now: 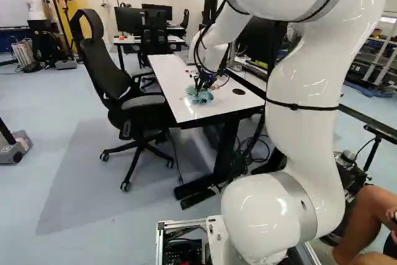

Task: Clean the table with the green towel

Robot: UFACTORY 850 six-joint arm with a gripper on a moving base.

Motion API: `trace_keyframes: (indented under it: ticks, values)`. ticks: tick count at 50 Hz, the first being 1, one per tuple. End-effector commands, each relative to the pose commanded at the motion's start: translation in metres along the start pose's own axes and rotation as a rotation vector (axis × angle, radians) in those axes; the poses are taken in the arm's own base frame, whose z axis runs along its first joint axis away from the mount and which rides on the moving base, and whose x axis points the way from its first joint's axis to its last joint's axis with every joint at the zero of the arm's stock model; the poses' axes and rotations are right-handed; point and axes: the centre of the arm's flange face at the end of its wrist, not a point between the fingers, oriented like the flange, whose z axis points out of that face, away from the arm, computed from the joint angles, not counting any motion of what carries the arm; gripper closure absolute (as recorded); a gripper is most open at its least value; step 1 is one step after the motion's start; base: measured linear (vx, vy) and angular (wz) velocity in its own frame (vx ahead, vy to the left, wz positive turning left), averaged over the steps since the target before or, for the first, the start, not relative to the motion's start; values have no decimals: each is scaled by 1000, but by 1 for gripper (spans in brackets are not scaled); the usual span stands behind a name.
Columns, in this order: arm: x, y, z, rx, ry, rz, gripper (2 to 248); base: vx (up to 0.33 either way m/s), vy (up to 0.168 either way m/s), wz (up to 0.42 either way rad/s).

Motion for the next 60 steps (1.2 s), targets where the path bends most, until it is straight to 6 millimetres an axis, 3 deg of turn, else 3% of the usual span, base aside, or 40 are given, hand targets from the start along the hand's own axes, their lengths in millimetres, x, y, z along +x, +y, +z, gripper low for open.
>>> trace_keyframes:
  ticks: [36, 60]
  values:
    - [20, -60, 13, 52, 17, -85, 204, 0, 0, 0]
    - [3, -99, 2, 87, 7, -145, 204, 0, 0, 0]
